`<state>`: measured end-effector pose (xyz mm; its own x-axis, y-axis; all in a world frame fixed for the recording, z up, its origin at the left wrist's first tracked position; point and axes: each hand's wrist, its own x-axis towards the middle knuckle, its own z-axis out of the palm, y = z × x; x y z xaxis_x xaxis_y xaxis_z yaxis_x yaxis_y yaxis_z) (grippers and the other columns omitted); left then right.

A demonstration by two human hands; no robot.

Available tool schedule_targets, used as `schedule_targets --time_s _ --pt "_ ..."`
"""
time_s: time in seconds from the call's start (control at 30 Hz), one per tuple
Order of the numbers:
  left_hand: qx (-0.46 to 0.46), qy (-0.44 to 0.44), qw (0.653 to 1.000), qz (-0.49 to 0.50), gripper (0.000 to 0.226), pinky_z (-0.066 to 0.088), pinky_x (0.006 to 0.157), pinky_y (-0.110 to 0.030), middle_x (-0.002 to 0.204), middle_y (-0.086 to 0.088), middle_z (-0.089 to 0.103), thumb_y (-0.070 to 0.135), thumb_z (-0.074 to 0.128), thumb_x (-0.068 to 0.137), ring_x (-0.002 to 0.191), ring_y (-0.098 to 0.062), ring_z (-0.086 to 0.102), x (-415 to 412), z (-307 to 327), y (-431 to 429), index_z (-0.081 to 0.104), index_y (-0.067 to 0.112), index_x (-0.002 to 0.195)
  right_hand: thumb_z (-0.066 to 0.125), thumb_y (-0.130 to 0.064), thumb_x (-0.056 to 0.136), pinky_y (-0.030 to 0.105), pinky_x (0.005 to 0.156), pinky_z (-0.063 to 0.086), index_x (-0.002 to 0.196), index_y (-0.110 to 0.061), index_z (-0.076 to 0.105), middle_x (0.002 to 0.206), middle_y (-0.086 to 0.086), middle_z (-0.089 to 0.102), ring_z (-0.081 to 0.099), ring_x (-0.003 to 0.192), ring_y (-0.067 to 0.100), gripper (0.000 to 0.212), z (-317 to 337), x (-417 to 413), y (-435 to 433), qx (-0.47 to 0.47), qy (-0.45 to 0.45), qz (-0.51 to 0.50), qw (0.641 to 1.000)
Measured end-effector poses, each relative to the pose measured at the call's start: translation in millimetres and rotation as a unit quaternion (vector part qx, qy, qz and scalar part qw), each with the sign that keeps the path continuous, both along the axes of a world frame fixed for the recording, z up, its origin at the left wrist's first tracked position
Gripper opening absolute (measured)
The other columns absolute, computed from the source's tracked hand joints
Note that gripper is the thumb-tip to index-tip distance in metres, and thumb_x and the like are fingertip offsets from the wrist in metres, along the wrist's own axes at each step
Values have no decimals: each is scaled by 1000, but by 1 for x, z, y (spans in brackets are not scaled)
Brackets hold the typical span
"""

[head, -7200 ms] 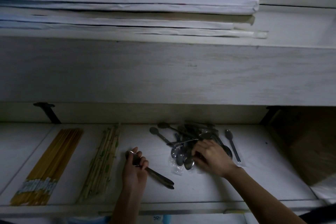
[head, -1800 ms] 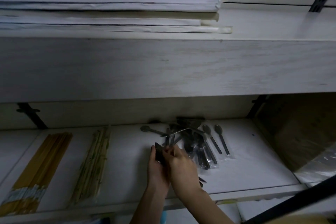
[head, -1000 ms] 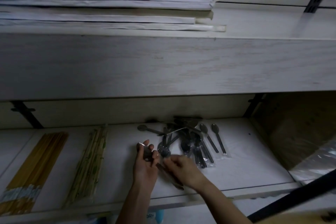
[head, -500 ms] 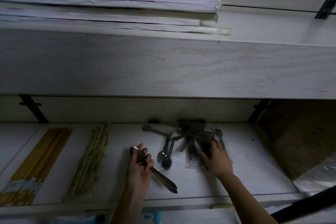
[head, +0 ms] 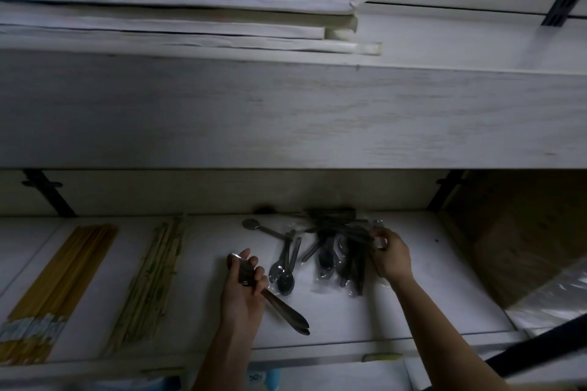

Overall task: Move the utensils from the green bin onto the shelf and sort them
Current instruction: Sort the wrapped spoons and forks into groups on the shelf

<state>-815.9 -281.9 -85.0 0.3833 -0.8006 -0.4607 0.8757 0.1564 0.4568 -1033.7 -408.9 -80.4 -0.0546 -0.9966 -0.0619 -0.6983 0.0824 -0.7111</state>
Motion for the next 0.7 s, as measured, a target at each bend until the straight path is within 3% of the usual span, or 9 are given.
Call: schedule_targets --time_s 0.1,0.23,0.33,0.43,0.5,0.57,0.63,0.7 --pt "1 1 1000 -7 27 27 30 -12 71 -1 45 31 36 99 39 -5 40 -1 -1 0 53 13 90 52 2 84 41 89 47 119 -13 59 131 13 50 54 110 36 38 0 -5 2 -7 58 -8 998" --pt "2 1 1000 -8 26 25 30 -13 71 -1 44 28 35 100 38 -5 40 -2 -2 -1 53 13 88 60 -1 77 34 77 45 98 -13 70 111 12 63 56 102 33 26 4 0 16 -159 132 43 977" --pt "3 2 1000 -8 26 25 30 -13 71 -1 44 28 35 100 38 -5 40 -1 -2 -1 53 13 88 56 -25 86 26 76 43 104 -24 67 115 -2 62 58 103 19 21 3 15 27 -75 196 159 965" --pt "2 5 1000 -11 27 25 30 -13 71 -1 44 29 35 100 38 -5 40 -1 -2 -1 53 12 88 53 -48 86 35 102 39 126 -23 53 135 -1 44 41 125 22 47 -9 23 29 6 277 207 938" --pt "0 6 1000 -11 27 25 30 -13 71 -1 43 29 35 100 38 -5 40 0 -1 -1 53 12 87 52 -48 87 38 109 31 130 -22 48 139 0 39 35 130 24 50 -12 25 30 19 296 193 935" --pt "2 5 1000 -11 27 25 30 -13 71 -1 43 29 35 100 38 -5 39 1 -1 -1 53 13 88 48 -39 92 38 110 27 128 -22 52 139 1 41 34 131 24 40 -12 26 31 2 306 171 937" --pt "3 3 1000 -12 27 24 30 -13 71 -1 43 29 35 100 38 -5 39 1 -1 0 53 13 88 40 -36 96 36 107 28 124 -22 56 136 2 47 38 129 23 36 -12 31 31 -25 294 137 946" --pt "2 1 1000 -11 27 24 30 -13 71 -1 43 29 35 100 37 -5 39 2 -1 0 52 13 87 35 -46 96 37 104 32 121 -20 57 130 4 52 43 125 24 42 -10 40 30 -24 259 113 959"
